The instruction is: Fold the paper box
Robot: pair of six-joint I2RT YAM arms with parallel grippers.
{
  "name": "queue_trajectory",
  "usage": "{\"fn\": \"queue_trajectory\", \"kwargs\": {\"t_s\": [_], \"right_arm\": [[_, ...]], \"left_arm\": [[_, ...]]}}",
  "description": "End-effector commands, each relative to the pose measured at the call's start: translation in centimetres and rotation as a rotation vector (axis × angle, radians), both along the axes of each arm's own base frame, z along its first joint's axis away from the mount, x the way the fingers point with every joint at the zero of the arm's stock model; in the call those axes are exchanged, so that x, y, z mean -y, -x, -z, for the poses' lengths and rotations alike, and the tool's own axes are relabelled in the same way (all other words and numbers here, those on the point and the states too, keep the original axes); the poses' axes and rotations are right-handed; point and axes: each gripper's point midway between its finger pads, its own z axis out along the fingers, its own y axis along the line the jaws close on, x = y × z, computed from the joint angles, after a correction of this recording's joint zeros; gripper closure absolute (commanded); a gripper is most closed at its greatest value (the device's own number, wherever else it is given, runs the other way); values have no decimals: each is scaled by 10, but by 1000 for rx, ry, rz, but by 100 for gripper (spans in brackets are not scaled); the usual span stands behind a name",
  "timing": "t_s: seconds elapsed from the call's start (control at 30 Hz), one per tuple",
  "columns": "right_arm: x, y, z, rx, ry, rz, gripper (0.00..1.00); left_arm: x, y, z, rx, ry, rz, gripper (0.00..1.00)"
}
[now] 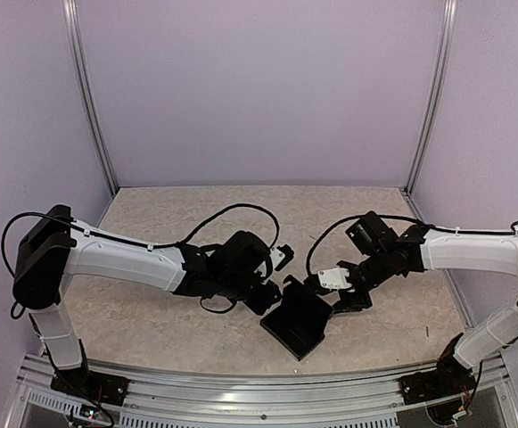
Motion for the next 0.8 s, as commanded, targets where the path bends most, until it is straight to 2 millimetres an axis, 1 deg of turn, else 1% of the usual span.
{"fn": "queue_trajectory", "kwargs": {"t_s": [0.0, 0.03, 0.13, 0.17, 0.27, 0.37, 0.5, 0.63, 0.7, 0.77], "right_arm": [[3, 3, -5, 21, -7, 13, 49], [4, 5, -6, 18, -6, 11, 48], [7, 14, -7, 9, -13, 4, 47], [7, 16, -8, 11, -18, 2, 46], [7, 21, -7, 21, -35, -1, 42], [2, 19, -7, 20, -53, 8, 42], [-3, 15, -9, 33, -73, 20, 42], [-5, 13, -12, 41, -82, 24, 42], [-5, 12, -11, 43, -82, 27, 42], [-6, 12, -12, 45, -84, 28, 43]], "left_arm": [[-8, 10, 12, -1, -67, 45, 80], [-9, 13, 13, 2, -69, 56, 78], [-10, 16, 3, 31, -23, 62, 67], [-9, 15, -1, 43, -4, 64, 65], [1, 12, -14, 89, 50, 86, 64], [13, 8, -16, 112, 52, 110, 66], [23, 0, -16, 134, 47, 124, 72], [27, -9, -7, 125, 32, 117, 85], [28, -13, -7, 123, 43, 111, 94], [29, -15, -5, 106, 50, 121, 99]]}}
